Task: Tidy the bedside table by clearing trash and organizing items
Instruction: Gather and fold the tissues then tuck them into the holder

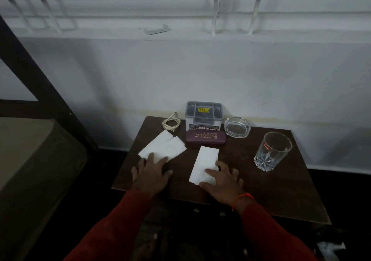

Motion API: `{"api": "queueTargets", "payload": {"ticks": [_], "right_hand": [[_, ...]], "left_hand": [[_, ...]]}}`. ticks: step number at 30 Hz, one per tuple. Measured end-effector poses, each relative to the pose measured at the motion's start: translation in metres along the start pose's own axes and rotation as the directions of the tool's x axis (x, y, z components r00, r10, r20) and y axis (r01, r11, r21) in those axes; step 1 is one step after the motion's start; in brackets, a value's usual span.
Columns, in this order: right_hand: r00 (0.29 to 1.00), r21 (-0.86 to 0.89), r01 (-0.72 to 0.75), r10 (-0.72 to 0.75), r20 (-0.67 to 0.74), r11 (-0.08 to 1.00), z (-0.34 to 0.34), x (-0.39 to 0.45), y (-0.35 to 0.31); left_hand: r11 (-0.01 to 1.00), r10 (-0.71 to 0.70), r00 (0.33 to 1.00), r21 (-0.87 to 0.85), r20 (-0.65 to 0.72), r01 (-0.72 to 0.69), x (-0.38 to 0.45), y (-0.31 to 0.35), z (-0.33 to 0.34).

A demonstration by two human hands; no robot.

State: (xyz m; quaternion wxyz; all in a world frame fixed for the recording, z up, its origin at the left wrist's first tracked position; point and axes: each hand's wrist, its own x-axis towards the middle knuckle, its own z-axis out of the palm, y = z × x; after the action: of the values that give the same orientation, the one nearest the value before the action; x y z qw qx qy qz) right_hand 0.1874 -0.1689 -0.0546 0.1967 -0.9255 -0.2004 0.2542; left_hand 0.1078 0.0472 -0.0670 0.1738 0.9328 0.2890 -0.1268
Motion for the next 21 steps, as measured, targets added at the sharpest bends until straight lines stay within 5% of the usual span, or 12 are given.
{"api": "queueTargets", "payload": {"ticks": [6,10,16,21], "right_hand": [[0.997,0.039,-0.001,0.003,-0.071,0.999,0.0,0.004,0.001],[0.994,0.036,-0.049,0.052,-0.099,0.998,0.0,0.004,0.007],[0.995,0.143,0.003,0.01,-0.095,0.99,0.008,0.007,0.004],[0.974,0.515,0.075,0.047,-0.221,0.854,0.008,0.018,0.004]], "left_hand": [[0.994,0.084,0.988,-0.058,-0.127,-0.092,-0.015,0.022,-0.003],[0.983,-0.056,0.959,-0.181,-0.278,0.004,-0.003,0.014,-0.002],[0.929,-0.194,0.978,-0.335,-0.075,0.158,0.011,0.018,0.011],[0.843,-0.111,0.994,-0.53,-0.006,0.091,0.014,0.026,0.006]]}}
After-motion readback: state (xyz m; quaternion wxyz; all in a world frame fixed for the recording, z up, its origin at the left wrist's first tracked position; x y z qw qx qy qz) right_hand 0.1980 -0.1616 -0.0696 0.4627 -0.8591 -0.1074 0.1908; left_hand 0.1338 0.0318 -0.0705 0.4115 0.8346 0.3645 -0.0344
